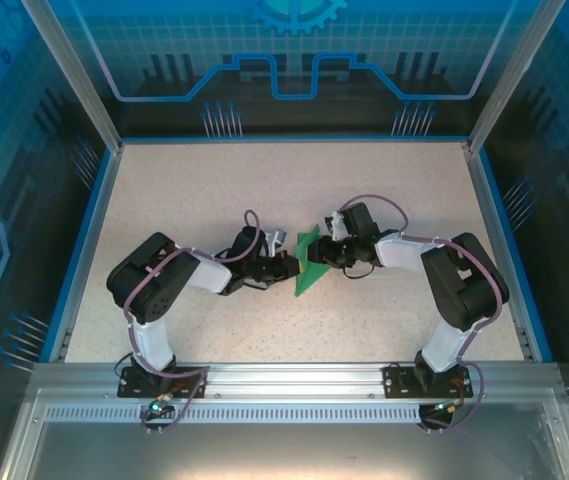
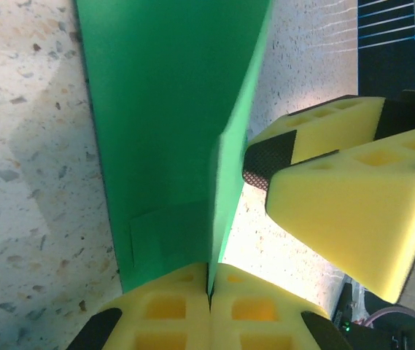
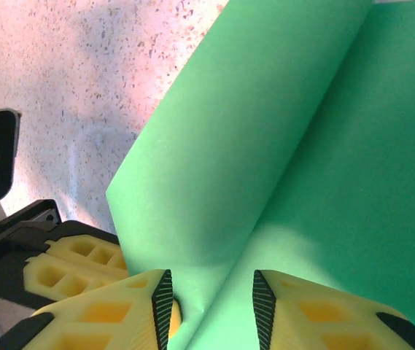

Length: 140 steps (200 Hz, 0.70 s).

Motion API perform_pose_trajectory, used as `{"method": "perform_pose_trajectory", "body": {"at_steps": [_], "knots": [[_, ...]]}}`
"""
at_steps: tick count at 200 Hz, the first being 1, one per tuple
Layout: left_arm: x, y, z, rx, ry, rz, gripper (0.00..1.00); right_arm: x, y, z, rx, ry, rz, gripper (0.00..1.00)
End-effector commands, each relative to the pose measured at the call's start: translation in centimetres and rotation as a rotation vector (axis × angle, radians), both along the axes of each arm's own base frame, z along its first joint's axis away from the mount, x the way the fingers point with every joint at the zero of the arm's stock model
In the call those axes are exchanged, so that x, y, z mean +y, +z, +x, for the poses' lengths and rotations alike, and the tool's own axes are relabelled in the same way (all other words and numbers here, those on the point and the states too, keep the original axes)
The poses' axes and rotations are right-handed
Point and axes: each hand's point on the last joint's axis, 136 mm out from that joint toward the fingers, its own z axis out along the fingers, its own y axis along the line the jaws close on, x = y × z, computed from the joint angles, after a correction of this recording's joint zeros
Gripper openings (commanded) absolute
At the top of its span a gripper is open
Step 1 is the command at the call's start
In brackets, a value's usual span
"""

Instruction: Fold a paper plane with a square sheet of paper (pick it up from the middle)

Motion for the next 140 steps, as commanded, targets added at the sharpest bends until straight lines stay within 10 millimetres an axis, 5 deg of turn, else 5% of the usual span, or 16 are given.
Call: {"method": "perform_pose_trajectory", "body": {"at_steps": [1, 140], "knots": [[0.2, -0.8, -0.3, 0.044, -0.005, -0.018, 0.03, 0.8, -0.4, -0.5, 0.000, 0.053, -0.006, 0.37], [0.6, -1.4, 0.0, 0.126, 0.022, -0.049, 0.03, 0.2, -3.9, -0.3, 0.104, 0.039, -0.107, 0.47]]}}
